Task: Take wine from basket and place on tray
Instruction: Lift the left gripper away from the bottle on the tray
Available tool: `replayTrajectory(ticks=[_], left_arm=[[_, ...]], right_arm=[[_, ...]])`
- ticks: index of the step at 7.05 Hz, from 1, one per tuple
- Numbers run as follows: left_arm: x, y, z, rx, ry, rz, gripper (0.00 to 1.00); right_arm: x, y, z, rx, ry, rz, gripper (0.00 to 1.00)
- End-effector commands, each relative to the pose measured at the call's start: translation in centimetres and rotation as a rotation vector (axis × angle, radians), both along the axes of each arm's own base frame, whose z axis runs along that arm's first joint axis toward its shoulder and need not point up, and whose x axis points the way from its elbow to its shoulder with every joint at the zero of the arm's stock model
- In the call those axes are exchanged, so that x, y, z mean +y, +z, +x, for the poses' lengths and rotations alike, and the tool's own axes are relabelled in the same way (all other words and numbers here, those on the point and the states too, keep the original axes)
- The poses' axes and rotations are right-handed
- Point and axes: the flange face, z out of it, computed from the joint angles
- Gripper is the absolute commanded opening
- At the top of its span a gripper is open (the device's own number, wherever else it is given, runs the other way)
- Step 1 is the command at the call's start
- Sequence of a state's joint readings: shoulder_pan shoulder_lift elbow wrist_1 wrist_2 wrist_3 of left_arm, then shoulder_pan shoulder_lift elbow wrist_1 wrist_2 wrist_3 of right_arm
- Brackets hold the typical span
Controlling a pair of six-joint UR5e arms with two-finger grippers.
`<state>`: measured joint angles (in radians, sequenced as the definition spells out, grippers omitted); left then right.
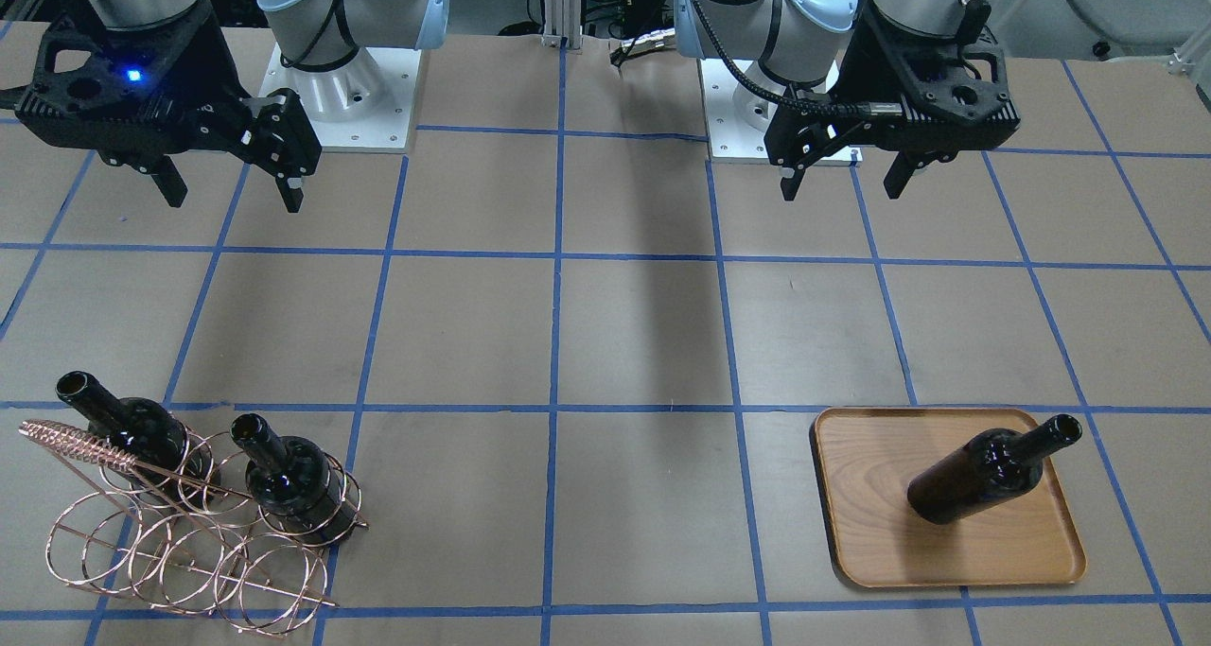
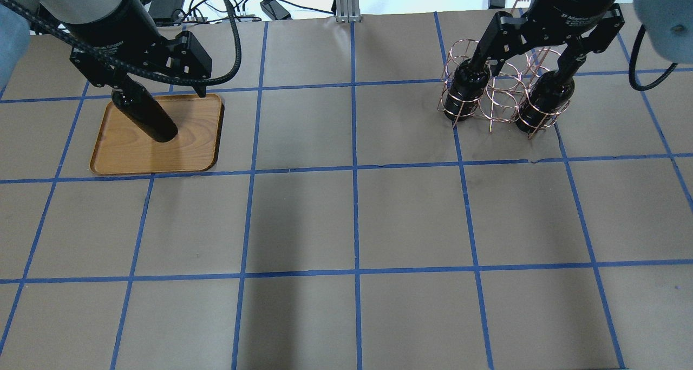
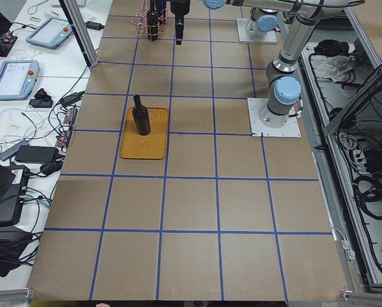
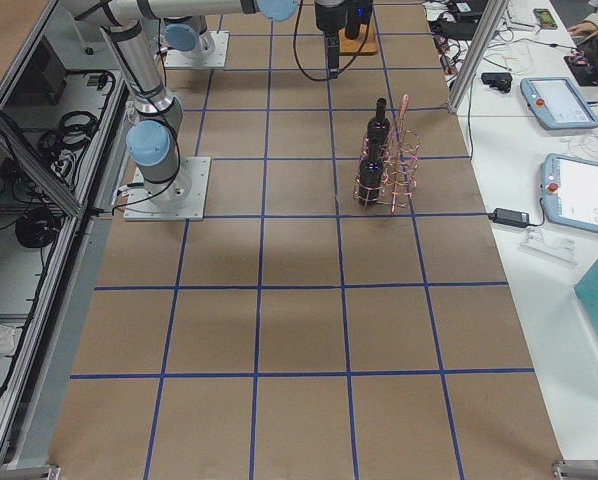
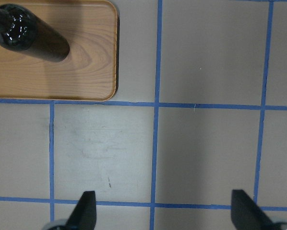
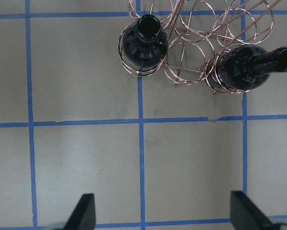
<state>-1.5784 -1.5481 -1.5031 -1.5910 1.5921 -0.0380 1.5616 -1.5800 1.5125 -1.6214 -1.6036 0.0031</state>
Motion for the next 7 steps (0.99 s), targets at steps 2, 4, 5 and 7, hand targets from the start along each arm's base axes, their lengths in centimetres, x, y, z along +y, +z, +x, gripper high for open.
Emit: replayTrajectory(ticks=[2,4,5,7], left_arm=[[-0.07,-0.07,0.01,0.003,-0.038,0.002,1.0],[0.18,-0.44,0.0,-0.003,-0.039,0.014,1.0],[0.23,-0.37,0.02,-0.004,-0.039,0.013,1.0],[0.19,-0.52,0.02,-0.004,-0.036,0.016,1.0]], right_arm=[[0.0,0.0,0.01,-0.001,0.0,0.0,1.0],[0.02,-0.02,-0.01,0.001,0.0,0.002,1.0],[0.02,-0.02,0.01,-0.001,0.0,0.002,1.0],[0.02,-0.02,0.01,-0.001,0.0,0.002,1.0]])
